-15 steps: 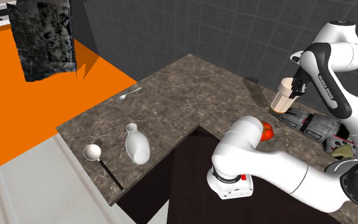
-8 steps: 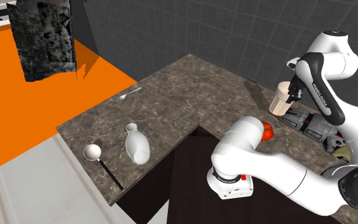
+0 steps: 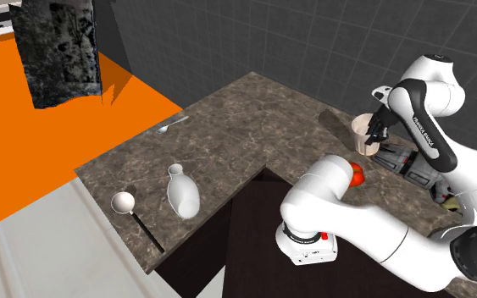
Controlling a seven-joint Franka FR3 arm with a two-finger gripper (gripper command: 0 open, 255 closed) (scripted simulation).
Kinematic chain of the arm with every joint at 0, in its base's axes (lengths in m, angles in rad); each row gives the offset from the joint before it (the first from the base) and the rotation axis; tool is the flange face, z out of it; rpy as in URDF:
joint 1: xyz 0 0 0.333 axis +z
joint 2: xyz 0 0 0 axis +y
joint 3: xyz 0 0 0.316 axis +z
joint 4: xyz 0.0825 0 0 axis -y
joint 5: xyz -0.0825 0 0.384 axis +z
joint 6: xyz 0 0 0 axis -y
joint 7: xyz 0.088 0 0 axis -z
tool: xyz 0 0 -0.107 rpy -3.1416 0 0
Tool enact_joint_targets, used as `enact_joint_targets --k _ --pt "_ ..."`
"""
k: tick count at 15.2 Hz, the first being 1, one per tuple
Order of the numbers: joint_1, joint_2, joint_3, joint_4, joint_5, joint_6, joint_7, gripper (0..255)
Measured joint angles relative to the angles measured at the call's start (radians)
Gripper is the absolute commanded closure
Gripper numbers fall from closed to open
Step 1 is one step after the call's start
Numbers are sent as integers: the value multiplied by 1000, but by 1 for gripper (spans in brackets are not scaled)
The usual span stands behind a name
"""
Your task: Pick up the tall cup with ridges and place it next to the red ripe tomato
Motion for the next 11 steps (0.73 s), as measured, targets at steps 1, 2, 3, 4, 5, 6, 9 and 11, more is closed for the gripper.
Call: enact_joint_targets --k 1,2,3,4,5,6,9,11 --pt "-12 11 -17 -6 22 23 -6 255" --pt "-32 25 -27 -14 34 55 -15 255" --pt "-35 47 -42 -17 53 96 -14 255" --pt "-65 68 -44 -37 53 110 -21 255" --pt "-65 96 -52 -27 69 138 -27 255" --pt "-72 122 -59 -28 87 165 -29 255" --pt "-111 210 -82 -49 140 276 -42 255" --pt "-147 253 -103 -74 170 327 -57 0"
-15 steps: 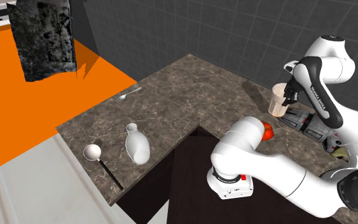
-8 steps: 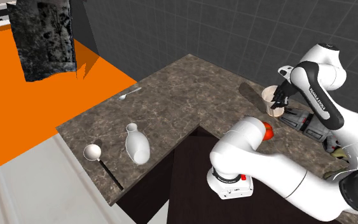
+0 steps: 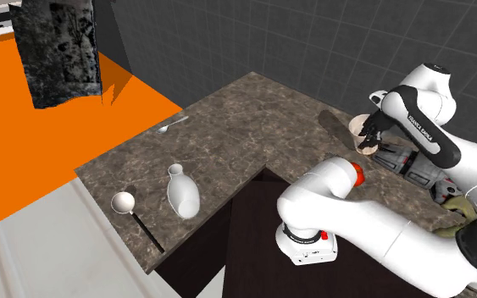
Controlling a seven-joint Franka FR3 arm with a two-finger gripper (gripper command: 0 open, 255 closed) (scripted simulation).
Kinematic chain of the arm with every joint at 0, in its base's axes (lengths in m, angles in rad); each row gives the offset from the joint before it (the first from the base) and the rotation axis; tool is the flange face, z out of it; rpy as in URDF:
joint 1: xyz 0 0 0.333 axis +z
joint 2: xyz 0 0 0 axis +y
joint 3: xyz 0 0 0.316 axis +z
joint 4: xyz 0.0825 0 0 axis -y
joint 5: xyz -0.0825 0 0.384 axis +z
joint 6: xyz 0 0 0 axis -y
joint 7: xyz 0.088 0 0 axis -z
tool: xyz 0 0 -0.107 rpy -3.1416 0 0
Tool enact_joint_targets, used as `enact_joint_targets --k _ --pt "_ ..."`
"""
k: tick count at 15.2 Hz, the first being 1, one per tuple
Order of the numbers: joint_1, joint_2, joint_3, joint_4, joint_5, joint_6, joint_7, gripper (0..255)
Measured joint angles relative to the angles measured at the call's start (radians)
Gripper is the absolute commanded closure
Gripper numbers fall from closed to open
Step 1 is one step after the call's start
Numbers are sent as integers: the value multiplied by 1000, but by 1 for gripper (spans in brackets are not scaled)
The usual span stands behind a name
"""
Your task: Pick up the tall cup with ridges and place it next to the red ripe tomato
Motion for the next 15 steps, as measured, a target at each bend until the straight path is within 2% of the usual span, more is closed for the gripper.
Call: enact_joint_targets --k 2,5,7,10,15 --pt "1 14 -8 -10 -41 -12 7 0" --pt "7 38 -15 6 -150 -4 -1 0" --pt "1 61 28 35 -150 -31 -17 0" --pt "1 77 89 68 -108 -72 -28 0" --pt "3 81 99 76 -99 -79 -29 0"
